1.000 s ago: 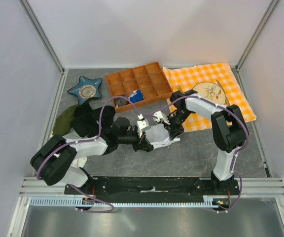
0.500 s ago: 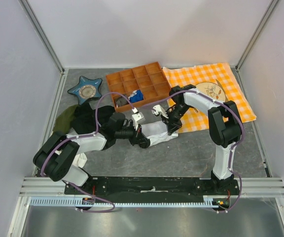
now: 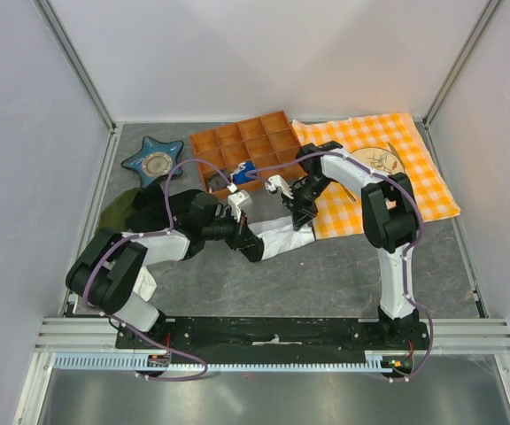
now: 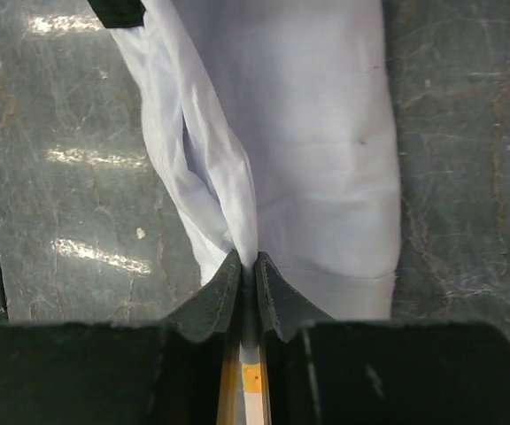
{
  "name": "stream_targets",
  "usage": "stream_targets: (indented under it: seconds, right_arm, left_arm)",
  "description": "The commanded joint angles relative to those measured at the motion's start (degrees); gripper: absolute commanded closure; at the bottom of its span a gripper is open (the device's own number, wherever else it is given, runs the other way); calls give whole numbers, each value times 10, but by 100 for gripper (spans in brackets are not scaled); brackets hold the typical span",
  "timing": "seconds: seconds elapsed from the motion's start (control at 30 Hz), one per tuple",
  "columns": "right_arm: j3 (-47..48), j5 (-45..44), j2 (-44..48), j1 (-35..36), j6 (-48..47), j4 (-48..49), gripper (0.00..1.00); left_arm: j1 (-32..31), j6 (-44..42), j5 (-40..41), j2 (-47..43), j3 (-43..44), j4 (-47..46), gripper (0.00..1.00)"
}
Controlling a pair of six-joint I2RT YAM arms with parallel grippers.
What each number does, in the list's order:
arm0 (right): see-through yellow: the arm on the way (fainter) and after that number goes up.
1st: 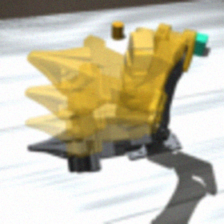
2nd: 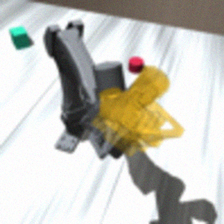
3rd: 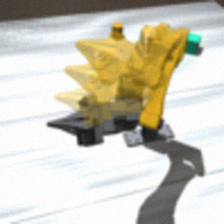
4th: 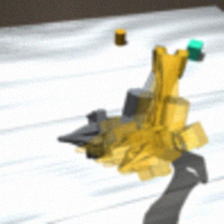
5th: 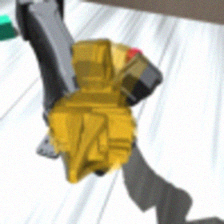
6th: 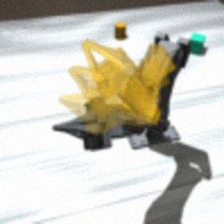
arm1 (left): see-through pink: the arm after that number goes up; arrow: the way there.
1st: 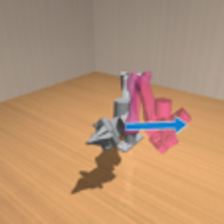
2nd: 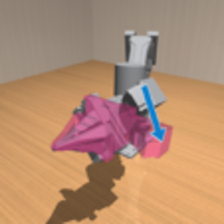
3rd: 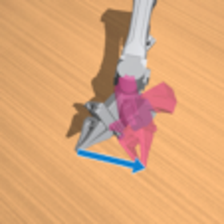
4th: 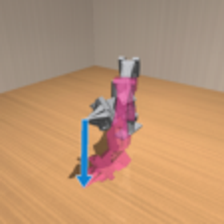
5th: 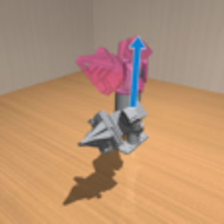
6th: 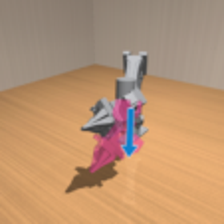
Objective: Roll the underwear
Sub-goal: Fold the underwear at the center of the board.
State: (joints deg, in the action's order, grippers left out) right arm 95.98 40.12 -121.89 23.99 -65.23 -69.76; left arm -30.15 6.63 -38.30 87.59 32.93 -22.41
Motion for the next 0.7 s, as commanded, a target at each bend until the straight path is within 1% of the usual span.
stream_targets:
  seconds: [0.0, 0.1, 0.2, 0.27, 0.3, 0.33, 0.4, 0.43, 0.47, 0.5, 0.53, 0.57, 0.63, 0.67]
  right_arm:
    - [66, 4, -41, -1, 45, -3, 83]
    - [89, -5, -61, -2, 77, 8, 81]
    - [85, -25, -60, -3, 116, 48, 75]
    - [81, -36, -54, -3, 132, 74, 71]
    - [76, -43, -50, -3, 153, 83, 67]
    - [70, -62, -45, -2, 166, 109, 65]
    - [57, -79, -23, -5, 199, 134, 60]
    - [54, -97, -14, -6, 210, 158, 58]
    - [48, -107, 2, -10, 222, 169, 57]
    - [40, -122, 11, -10, 234, 181, 56]
    - [35, -133, 30, -10, 252, 203, 56]
    - [19, -155, 40, -10, 260, 216, 55]
    - [3, -173, 66, -11, 276, 246, 55]
    - [-11, -174, 73, -10, 277, 252, 54]
  left_arm:
    - [32, 29, -15, 47, 42, -1, 98]
    - [45, 35, -15, 73, 64, 20, 98]
    - [47, 35, -2, 82, 80, 39, 98]
    - [48, 37, 8, 79, 83, 43, 95]
    - [48, 40, 23, 78, 86, 53, 93]
    - [48, 43, 34, 72, 89, 62, 89]
    - [48, 46, 63, 67, 101, 85, 85]
    - [48, 49, 77, 64, 107, 111, 77]
    - [48, 55, 108, 60, 117, 125, 74]
    - [48, 55, 120, 58, 123, 140, 73]
    - [48, 56, 131, 54, 128, 160, 69]
    - [48, 71, 163, 49, 138, 173, 67]
    - [47, 73, 183, 44, 154, 209, 66]
    - [47, 75, 192, 35, 161, 211, 66]
